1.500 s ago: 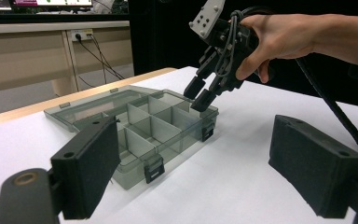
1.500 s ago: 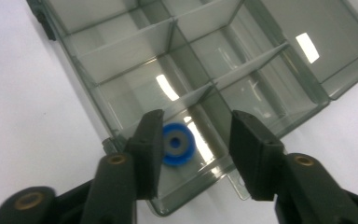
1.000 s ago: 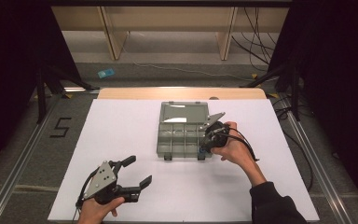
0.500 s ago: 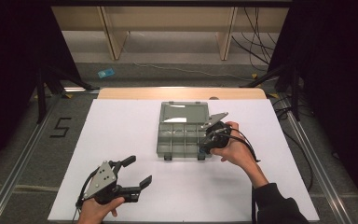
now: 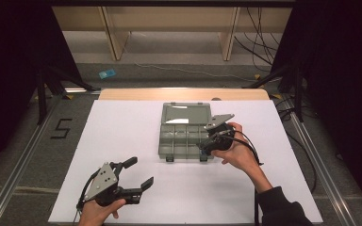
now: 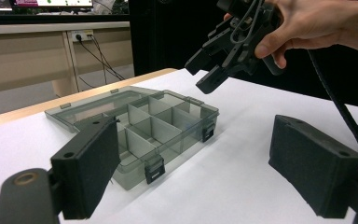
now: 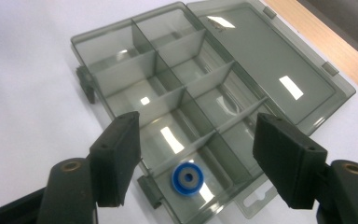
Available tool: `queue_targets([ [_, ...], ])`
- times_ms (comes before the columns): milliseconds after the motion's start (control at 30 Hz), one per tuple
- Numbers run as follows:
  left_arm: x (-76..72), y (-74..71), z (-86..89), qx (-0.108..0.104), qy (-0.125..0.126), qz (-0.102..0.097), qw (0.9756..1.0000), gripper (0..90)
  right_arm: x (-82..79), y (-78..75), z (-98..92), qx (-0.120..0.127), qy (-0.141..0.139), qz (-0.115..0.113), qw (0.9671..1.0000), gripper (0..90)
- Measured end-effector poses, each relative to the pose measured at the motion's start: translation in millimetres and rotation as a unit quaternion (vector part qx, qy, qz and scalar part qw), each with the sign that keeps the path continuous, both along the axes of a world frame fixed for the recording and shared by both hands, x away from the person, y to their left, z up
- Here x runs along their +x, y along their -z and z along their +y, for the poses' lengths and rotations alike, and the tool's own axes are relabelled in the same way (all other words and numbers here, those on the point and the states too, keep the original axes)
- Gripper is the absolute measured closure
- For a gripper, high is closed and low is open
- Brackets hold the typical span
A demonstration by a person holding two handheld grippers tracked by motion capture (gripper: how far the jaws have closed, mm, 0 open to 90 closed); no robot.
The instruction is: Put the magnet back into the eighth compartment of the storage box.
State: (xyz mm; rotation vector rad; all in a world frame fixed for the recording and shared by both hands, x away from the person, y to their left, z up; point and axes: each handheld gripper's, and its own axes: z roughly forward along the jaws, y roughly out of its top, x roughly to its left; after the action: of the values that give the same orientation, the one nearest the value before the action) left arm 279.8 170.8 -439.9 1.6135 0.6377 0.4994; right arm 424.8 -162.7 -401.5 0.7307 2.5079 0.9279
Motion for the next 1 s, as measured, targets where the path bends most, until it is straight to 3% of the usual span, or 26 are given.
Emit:
queue_targets([
  [167, 0.1, 0.0, 0.1, 0.001, 0.0, -0.001, 1.0, 15.9, -6.4, -3.1, -1.2, 0.022, -0.006, -0.006, 0.9997, 31.6],
  [233, 0.0, -0.1, 0.1, 0.0, 0.0, 0.0, 1.0, 15.9, -9.0, -5.0, -1.5, 0.027, -0.008, 0.001, 0.9996, 31.3],
  [267, 0.0, -0.1, 0.0, -0.001, 0.0, -0.001, 1.0, 15.9, -9.8, -4.5, -1.0, 0.033, -0.004, -0.012, 0.9994, 30.9],
  [333, 0.0, -0.1, 0.1, -0.001, 0.0, -0.001, 1.0, 15.9, -11.5, -6.1, -1.3, 0.037, -0.011, -0.002, 0.9993, 30.2],
  [433, 0.0, -0.1, 0.1, -0.001, 0.0, -0.001, 1.0, 15.9, -15.2, -6.2, 0.9, 0.048, -0.007, -0.014, 0.9987, 29.7],
  [633, 0.1, -0.1, 0.1, 0.0, 0.0, -0.001, 1.0, 15.9, -22.5, -12.0, 2.4, 0.064, -0.019, -0.009, 0.9977, 29.1],
  [900, 0.1, -0.1, 0.2, -0.001, -0.001, -0.001, 1.0, 15.9, -29.8, -13.8, 2.2, 0.086, -0.023, -0.024, 0.9957, 27.5],
  [1000, -0.1, -0.1, 0.1, -0.003, -0.001, 0.001, 1.0, 15.9, -32.5, -12.8, 1.5, 0.092, -0.02, -0.012, 0.9955, 27.1],
])
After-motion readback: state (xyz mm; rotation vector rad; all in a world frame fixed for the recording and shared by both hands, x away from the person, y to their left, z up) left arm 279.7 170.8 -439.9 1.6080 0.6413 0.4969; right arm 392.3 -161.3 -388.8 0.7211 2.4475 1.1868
